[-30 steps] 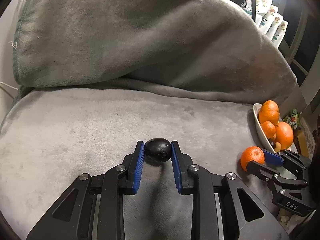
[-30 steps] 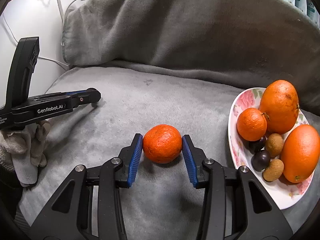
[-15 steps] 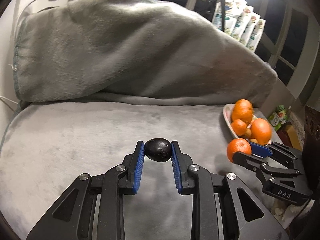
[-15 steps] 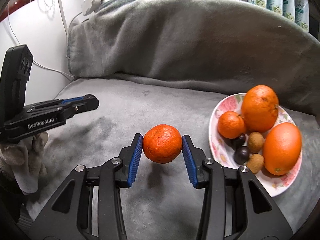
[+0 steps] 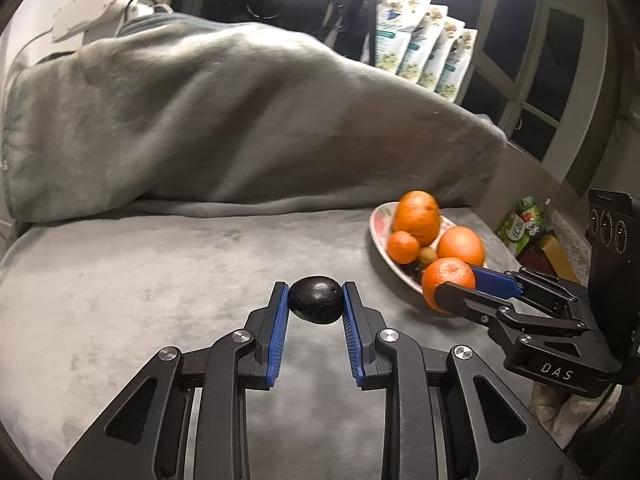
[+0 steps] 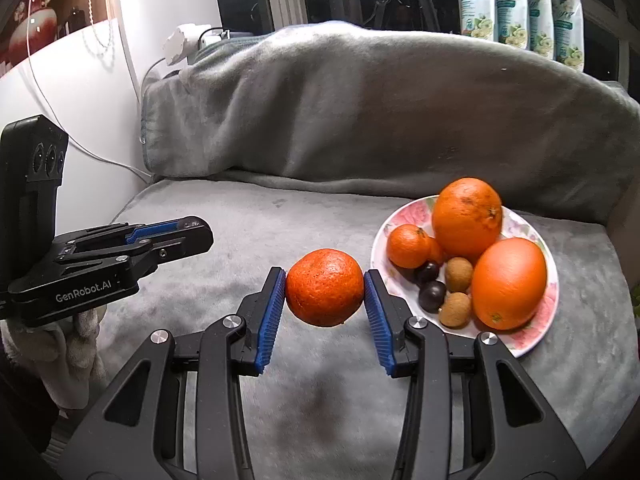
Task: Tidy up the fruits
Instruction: 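Carry the plum with the left gripper while the right gripper carries the tangerine to the plate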
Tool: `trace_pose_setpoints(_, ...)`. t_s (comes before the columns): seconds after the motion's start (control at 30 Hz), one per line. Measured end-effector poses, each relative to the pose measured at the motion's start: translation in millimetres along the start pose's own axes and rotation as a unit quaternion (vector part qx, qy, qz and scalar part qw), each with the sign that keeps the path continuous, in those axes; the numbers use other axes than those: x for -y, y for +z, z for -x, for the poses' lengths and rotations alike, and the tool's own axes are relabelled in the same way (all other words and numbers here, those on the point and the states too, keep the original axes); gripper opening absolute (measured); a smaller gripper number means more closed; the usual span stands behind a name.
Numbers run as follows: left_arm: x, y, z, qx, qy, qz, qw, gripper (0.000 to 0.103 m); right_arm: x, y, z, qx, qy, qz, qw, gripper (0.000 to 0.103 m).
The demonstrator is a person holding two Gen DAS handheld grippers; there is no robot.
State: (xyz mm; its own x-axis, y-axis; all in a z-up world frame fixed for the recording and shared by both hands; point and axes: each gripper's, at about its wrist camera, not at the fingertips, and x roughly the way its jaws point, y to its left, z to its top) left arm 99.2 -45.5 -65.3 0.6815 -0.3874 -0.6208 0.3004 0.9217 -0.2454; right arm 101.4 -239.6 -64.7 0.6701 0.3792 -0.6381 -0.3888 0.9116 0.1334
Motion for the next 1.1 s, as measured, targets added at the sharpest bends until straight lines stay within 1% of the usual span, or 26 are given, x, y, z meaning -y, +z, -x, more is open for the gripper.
trace_pose_setpoints(0.3, 27, 2, -3, 0.000, -0.023, -0.014, 0.9996, 0.025, 19, -2, 26, 0.019, -0.009, -0.014, 1.000, 0.042)
trace_pose_setpoints(0.57, 52, 3, -18, -0.011, -0.042, -0.025, 0.9988, 0.025, 53, -4, 45, 0.031, -0.031, -0.033, 0.998, 0.042)
trace_pose_setpoints(0.87, 82, 7, -35, -0.020, -0.063, -0.038, 0.9971, 0.025, 93, 0, 51, 0.039, -0.042, -0.056, 0.997, 0.042)
trace_pose_setpoints(1.1, 99, 9, -46, -0.027, -0.072, -0.045, 0.9960, 0.025, 117, 9, 48, 0.044, -0.046, -0.066, 0.996, 0.042)
